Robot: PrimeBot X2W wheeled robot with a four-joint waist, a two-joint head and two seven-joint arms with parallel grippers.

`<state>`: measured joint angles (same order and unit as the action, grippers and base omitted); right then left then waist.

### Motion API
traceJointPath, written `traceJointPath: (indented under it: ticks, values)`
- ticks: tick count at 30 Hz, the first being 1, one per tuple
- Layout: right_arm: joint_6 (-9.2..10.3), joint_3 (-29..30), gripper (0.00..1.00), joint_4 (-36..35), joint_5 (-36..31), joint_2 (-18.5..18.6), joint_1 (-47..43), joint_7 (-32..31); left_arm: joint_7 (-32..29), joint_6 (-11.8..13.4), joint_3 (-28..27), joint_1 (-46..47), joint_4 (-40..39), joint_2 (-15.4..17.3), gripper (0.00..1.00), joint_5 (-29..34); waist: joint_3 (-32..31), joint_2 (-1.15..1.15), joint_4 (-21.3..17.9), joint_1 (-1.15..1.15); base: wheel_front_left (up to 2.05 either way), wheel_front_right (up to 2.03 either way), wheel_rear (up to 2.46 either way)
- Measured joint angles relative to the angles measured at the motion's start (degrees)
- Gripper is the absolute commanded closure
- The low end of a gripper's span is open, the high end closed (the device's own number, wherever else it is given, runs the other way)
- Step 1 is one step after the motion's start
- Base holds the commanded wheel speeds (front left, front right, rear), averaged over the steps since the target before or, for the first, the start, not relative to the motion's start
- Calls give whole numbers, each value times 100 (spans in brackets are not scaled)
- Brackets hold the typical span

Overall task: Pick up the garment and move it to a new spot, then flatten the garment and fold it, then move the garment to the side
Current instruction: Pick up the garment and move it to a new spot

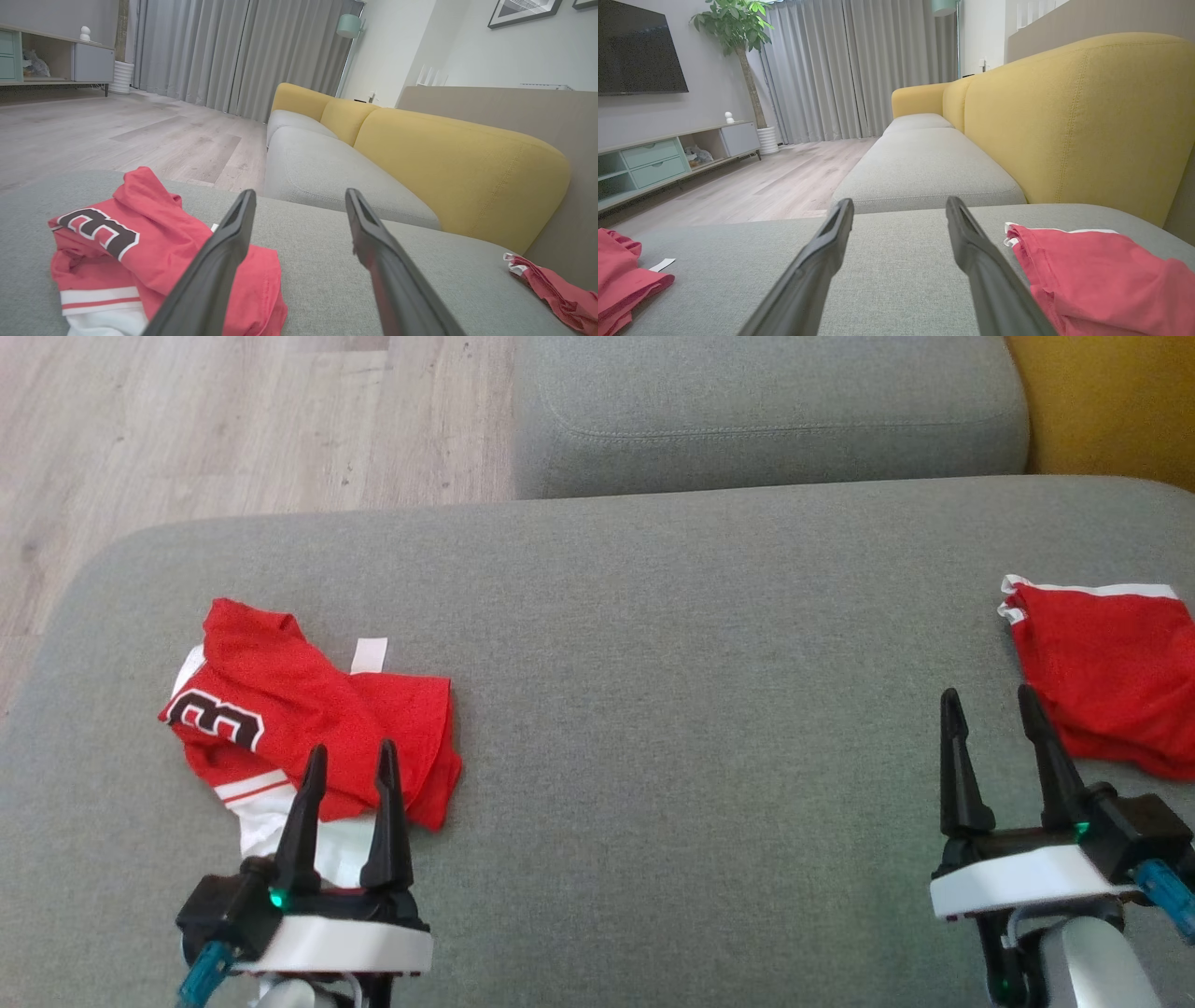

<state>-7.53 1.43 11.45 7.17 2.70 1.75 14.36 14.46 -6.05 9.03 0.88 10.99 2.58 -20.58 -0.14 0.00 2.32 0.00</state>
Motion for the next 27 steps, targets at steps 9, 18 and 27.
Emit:
traceJointPath:
  ticks: [9,18,27]
  values:
    - [0,-21,0,7,5,0,0,0,-1,9,-10,1,27,0,0,-1,-19,0,13,0,0,0,0]
    - [0,-265,0,65,135,0,-21,0,-1,141,-30,36,82,1,0,7,-24,0,364,0,0,0,0]
    - [0,-656,0,103,242,-1,-25,0,-1,152,-65,51,123,2,0,47,-14,0,956,0,0,0,0]
